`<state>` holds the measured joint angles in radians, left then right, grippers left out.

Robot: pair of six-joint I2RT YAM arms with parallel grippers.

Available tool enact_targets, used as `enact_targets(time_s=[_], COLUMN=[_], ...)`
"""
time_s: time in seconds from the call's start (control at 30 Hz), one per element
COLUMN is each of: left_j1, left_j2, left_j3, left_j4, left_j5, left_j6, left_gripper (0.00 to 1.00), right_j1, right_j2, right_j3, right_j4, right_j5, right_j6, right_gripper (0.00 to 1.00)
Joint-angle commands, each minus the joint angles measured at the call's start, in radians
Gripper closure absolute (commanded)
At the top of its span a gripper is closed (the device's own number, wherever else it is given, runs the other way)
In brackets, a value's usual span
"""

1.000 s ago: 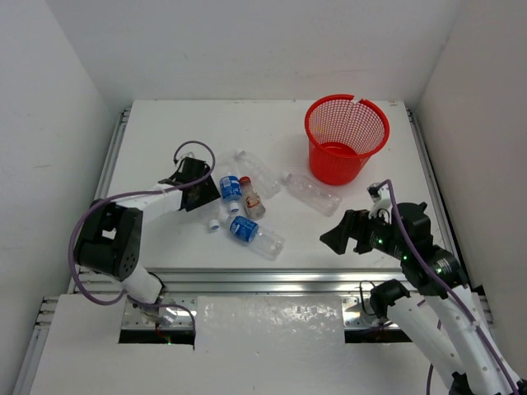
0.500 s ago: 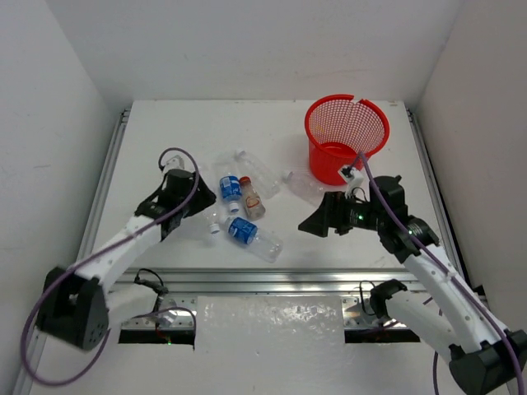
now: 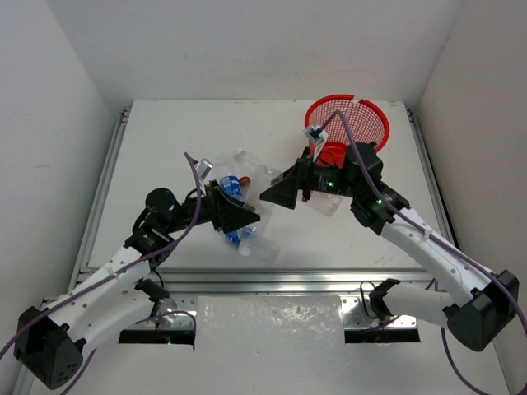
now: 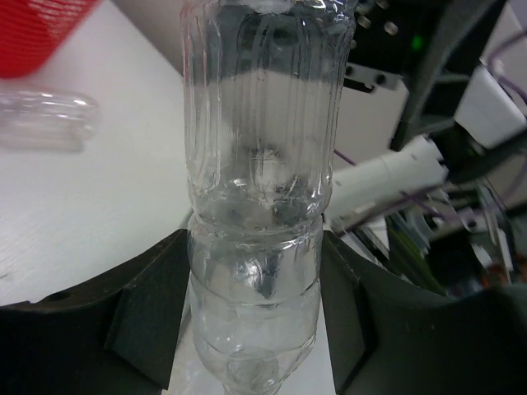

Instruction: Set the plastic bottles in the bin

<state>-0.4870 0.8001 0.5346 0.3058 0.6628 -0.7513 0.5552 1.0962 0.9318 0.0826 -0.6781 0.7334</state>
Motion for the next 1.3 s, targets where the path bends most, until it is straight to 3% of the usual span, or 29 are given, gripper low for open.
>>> enact_targets(time_s=[0.0,0.13,0.17,0.2,0.23,0.27,0.3,0.33,0.37,0.4,0.47,0.5,0.57,0.77,0.93,1.0,1.03,1.07,1.1,1.27], left_j1=[-0.056,-0.079,-0.079,-0.079,-0.079,-0.079,-0.079,-0.079,-0.078,-0.079,-0.078,-0.078,-0.079,-0.079,-0.081,-0.081,-0.079,-0.081,-0.082,-0.131], left_j2=[0.014,0.031,0.037,0.043,0.048,0.045,0.041,0.028,0.022,0.018,0.001,-0.007,-0.033,-0.053,-0.033,-0.022,-0.016,-0.001,0.005,0.028], left_j3=[0.036,0.05,0.06,0.095,0.116,0.137,0.163,0.207,0.226,0.267,0.301,0.307,0.301,0.254,0.193,0.148,0.125,0.114,0.107,0.05], left_j4=[0.188,0.219,0.204,0.128,0.072,0.009,-0.149,-0.233,-0.307,-0.49,-0.729,-0.784,-0.9,-1.039,-1.024,-1.007,-0.99,-0.984,-0.975,-0.962], left_j5=[0.098,0.08,0.071,0.031,-0.007,-0.062,-0.209,-0.288,-0.378,-0.552,-0.732,-0.867,-0.992,-1.086,-1.019,-1.0,-0.978,-0.968,-0.953,-0.95], left_j6=[-0.034,-0.031,-0.017,0.022,0.045,0.071,0.113,0.124,0.13,0.119,0.084,0.046,0.003,-0.121,-0.189,-0.204,-0.224,-0.236,-0.244,-0.356], left_gripper=[1.0,1.0,0.95,0.83,0.66,0.32,0.11,0.01,0.0,0.0,0.0,0.0,0.0,0.0,0.0,0.0,0.0,0.0,0.0,0.0], right_j1=[0.067,0.13,0.133,0.135,0.134,0.134,0.127,0.123,0.12,0.101,0.074,0.024,-0.043,-0.323,-0.435,-0.449,-0.449,-0.449,-0.449,-0.433], right_j2=[0.036,0.07,0.07,0.068,0.057,0.051,0.044,0.033,0.033,0.033,0.051,0.063,0.129,0.358,0.505,0.583,0.605,0.622,0.639,0.59], right_j3=[0.061,0.078,0.076,0.075,0.079,0.088,0.096,0.134,0.163,0.227,0.3,0.335,0.458,0.691,0.806,0.869,0.893,0.938,0.953,0.97], right_j4=[0.065,0.042,0.048,0.058,0.051,-0.001,-0.032,-0.071,-0.163,-0.203,-0.298,-0.32,-0.394,-0.458,-0.461,-0.484,-0.527,-0.549,-0.564,-0.592], right_j5=[0.075,0.155,0.147,0.141,0.165,0.202,0.233,0.35,0.42,0.487,0.678,0.733,0.847,1.024,0.991,0.945,0.931,0.927,0.914,0.91], right_j6=[-0.048,-0.072,-0.075,-0.077,-0.086,-0.1,-0.132,-0.159,-0.195,-0.256,-0.308,-0.353,-0.388,-0.42,-0.405,-0.404,-0.402,-0.393,-0.387,-0.382], right_gripper=[0.01,0.02,0.27,0.52,0.9,1.0,1.0,1.0,1.0,1.0,1.0,1.0,1.0,1.0,0.97,0.82,0.29,0.08,0.01,0.01])
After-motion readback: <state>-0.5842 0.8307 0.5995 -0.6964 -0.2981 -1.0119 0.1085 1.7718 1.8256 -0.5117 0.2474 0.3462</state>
